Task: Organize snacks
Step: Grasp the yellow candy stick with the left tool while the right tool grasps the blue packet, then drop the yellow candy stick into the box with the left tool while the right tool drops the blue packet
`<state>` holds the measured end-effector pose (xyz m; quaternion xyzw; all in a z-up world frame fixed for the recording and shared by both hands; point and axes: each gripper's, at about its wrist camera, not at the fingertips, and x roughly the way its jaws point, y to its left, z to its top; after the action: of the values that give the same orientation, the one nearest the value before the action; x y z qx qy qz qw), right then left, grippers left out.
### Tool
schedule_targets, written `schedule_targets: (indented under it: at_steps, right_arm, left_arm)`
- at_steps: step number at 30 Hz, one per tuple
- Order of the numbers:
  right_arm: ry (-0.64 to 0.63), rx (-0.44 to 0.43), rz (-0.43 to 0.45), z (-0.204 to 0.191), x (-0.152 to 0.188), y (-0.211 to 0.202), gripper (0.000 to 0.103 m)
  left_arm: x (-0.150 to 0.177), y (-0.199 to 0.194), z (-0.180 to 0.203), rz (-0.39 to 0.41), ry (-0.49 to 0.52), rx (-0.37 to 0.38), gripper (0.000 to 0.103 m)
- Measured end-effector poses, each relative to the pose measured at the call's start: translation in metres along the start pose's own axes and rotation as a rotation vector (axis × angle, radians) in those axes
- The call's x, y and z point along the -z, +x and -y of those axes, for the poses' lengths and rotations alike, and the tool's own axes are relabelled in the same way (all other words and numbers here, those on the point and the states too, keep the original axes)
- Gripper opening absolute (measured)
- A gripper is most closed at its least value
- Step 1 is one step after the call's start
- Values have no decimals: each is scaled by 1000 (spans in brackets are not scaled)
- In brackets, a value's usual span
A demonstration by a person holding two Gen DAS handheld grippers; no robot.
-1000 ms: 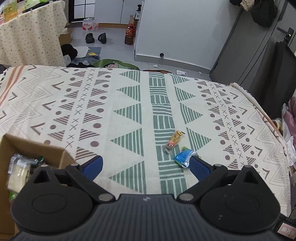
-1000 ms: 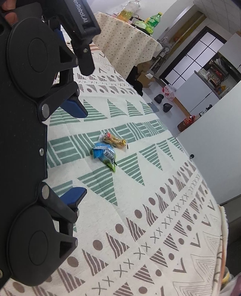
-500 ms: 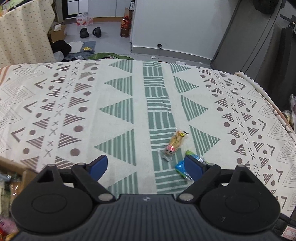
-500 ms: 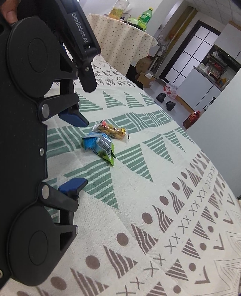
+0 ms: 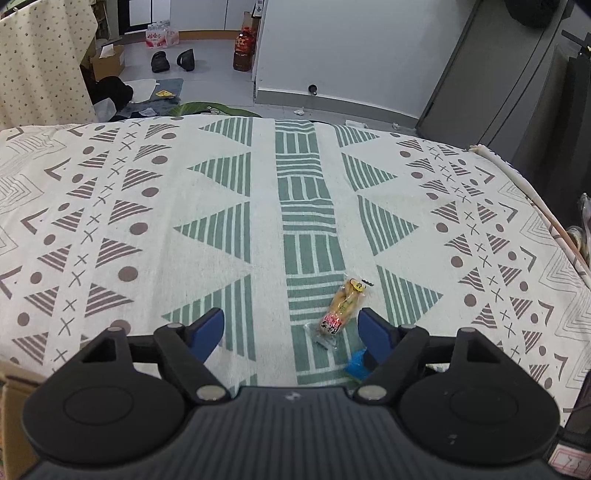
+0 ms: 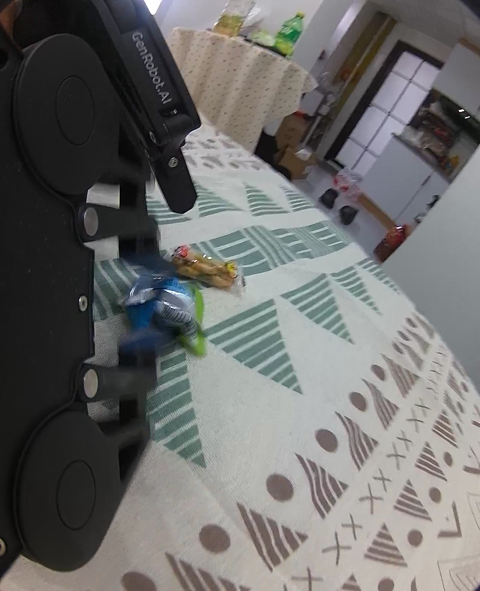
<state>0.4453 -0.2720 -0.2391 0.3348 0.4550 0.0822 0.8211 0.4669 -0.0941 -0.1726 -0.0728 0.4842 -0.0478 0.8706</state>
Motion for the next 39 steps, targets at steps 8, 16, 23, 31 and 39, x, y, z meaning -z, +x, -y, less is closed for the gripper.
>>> schedule_targets:
  at_steps: [8, 16, 23, 31, 39]
  right_arm:
    - [-13, 65, 35, 14, -6, -22, 23]
    - [1, 115, 61, 33, -7, -41, 23]
    - [3, 133, 62, 34, -4, -48, 23]
    - [4, 130, 74, 26, 2, -62, 23]
    - [-4, 104, 92, 10, 13, -82, 23]
  left_arm:
    - [3, 18, 19, 7, 47, 33, 79]
    - [6, 44, 35, -14, 71, 22, 67]
    - [13, 49, 33, -54, 79, 6, 26]
    - [19, 20, 27, -41, 39, 6, 20]
    - [32, -24, 20, -8, -5, 15, 20]
